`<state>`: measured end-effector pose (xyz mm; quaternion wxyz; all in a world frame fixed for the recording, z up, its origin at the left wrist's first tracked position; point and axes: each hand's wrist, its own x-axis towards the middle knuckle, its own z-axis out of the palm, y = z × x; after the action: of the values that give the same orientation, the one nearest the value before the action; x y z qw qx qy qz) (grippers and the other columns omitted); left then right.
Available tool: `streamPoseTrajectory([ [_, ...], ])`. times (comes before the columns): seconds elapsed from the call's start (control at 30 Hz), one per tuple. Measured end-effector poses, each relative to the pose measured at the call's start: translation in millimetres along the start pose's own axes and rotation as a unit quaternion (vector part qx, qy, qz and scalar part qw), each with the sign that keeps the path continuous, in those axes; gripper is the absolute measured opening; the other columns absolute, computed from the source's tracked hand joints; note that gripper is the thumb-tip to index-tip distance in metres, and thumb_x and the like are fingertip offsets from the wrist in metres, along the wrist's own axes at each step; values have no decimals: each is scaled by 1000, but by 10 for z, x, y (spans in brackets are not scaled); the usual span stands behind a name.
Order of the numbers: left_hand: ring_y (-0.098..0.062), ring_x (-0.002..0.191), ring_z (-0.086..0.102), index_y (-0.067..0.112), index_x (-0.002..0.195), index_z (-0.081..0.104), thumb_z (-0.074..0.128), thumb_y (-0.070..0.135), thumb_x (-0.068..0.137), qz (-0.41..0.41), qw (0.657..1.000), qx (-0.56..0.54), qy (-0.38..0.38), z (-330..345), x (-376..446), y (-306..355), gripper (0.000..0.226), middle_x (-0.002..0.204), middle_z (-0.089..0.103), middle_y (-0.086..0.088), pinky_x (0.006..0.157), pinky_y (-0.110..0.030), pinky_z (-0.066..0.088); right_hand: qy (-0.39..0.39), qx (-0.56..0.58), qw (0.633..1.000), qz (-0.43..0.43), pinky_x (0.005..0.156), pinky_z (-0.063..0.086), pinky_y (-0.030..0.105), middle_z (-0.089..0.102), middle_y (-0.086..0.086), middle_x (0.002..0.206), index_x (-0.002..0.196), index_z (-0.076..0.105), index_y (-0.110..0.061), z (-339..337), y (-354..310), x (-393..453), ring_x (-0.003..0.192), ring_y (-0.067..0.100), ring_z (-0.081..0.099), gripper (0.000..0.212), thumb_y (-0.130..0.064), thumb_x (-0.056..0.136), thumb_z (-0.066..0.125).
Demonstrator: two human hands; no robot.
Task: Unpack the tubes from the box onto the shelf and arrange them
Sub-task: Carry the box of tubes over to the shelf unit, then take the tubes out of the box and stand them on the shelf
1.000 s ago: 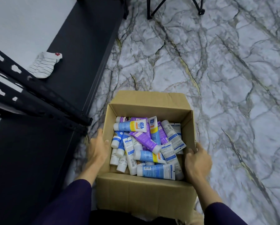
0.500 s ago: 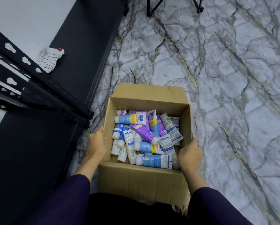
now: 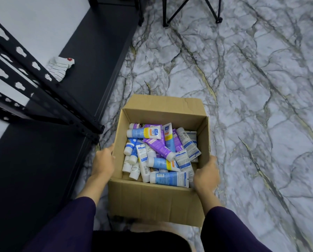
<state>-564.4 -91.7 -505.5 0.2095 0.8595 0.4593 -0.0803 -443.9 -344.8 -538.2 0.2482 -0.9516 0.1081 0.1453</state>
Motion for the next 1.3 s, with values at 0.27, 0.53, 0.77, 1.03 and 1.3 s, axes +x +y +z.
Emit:
streamPoseTrajectory([
  [0.27, -32, 100, 63, 17, 141, 44, 59, 11, 92, -21, 1000, 5, 4, -7, -7, 67, 52, 114, 64, -19, 85, -34, 52, 21, 22, 999, -13, 59, 36, 31, 62, 16, 86, 119, 48, -8, 0, 62, 39, 69, 23, 47, 35, 6, 86, 47],
  [0.53, -31, 99, 63, 19, 142, 44, 58, 12, 93, -26, 999, 23, 3, -8, -12, 68, 51, 112, 64, -18, 84, -33, 52, 31, 31, 999, -23, 60, 35, 31, 63, 17, 85, 119, 49, -8, 4, 86, 22, 69, 24, 47, 36, 5, 86, 47],
  [0.77, -29, 92, 65, 20, 142, 44, 55, 11, 94, -38, 999, 27, 3, 26, -159, -54, 49, 108, 65, -16, 77, -30, 52, 35, 45, 998, -1, 59, 36, 31, 53, 9, 74, 114, 52, -5, 12, 212, -244, 67, 24, 47, 33, 6, 83, 50],
  [1.03, -26, 71, 61, 21, 141, 45, 51, 4, 93, -47, 996, 63, 33, 60, -411, -249, 52, 86, 66, -16, 61, -33, 52, 25, 32, 999, -9, 60, 34, 30, 56, 10, 74, 118, 51, -6, 83, 324, -546, 66, 23, 45, 36, 4, 83, 51],
  [1.3, -28, 87, 65, 19, 145, 37, 51, 1, 91, -36, 995, 67, 57, 83, -566, -377, 58, 104, 66, -15, 67, -34, 51, 48, 83, 995, -4, 76, 47, 37, 65, 17, 106, 132, 46, -8, 193, 340, -668, 93, 32, 60, 40, -1, 92, 47],
])
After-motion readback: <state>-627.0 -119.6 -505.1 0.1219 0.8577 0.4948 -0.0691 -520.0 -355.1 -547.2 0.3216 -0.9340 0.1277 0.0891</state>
